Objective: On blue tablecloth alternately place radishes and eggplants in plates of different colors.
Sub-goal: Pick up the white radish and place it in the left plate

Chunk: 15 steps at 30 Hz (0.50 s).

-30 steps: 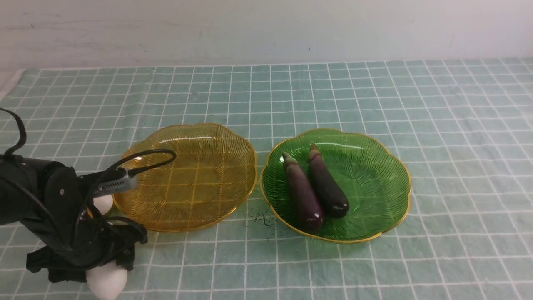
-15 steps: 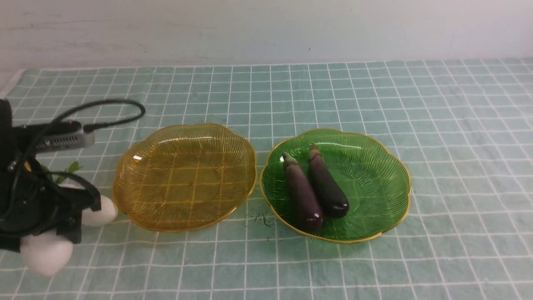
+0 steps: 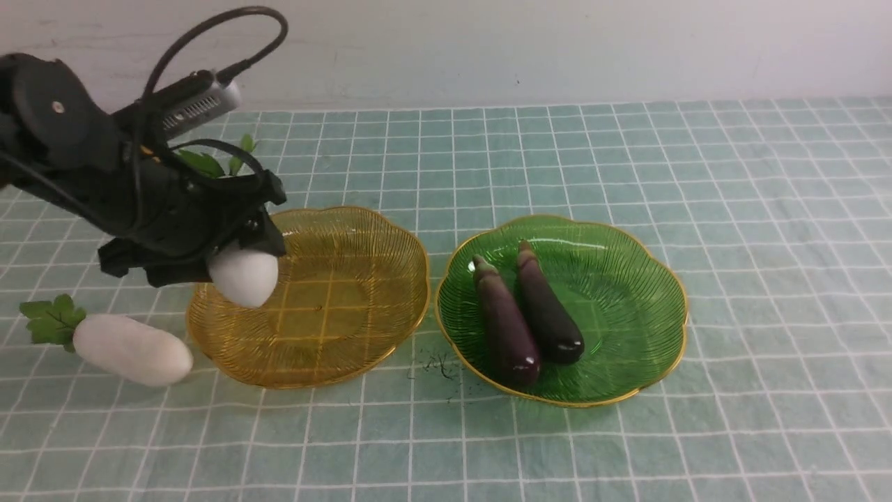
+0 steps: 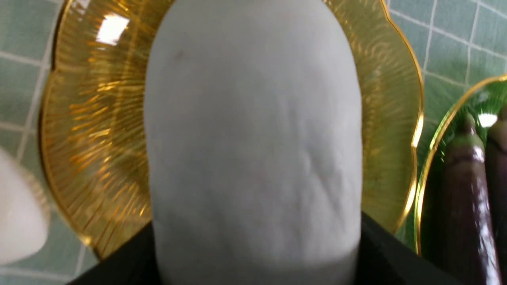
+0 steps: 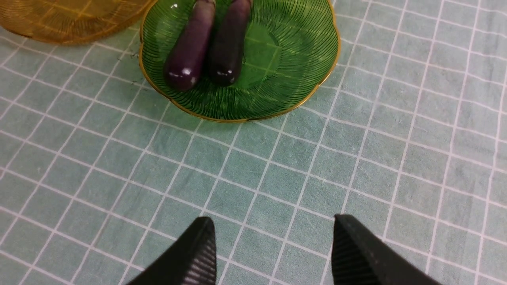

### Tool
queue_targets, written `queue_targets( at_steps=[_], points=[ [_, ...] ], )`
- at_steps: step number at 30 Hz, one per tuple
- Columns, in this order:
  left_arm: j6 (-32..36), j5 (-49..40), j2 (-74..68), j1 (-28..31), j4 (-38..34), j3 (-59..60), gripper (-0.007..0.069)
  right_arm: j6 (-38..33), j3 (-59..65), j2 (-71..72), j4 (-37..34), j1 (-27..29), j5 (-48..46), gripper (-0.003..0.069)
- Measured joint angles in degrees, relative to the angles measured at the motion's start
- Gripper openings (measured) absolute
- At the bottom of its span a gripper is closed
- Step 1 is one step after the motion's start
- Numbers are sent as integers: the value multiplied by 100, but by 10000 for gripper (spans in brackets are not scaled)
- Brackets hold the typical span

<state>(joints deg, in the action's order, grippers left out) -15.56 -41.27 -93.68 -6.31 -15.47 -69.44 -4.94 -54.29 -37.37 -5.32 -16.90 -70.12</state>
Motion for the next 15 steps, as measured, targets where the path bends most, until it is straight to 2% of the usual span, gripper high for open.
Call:
queue_targets(
  at_steps=[6,15],
  points=[
    [-33,267,-1083,0,-261,-296,487,0,0,0,0,0,-5,370],
    [126,373,-1170,-7,-503,-395,489,0,0,0,0,0,-24,370]
  ],
)
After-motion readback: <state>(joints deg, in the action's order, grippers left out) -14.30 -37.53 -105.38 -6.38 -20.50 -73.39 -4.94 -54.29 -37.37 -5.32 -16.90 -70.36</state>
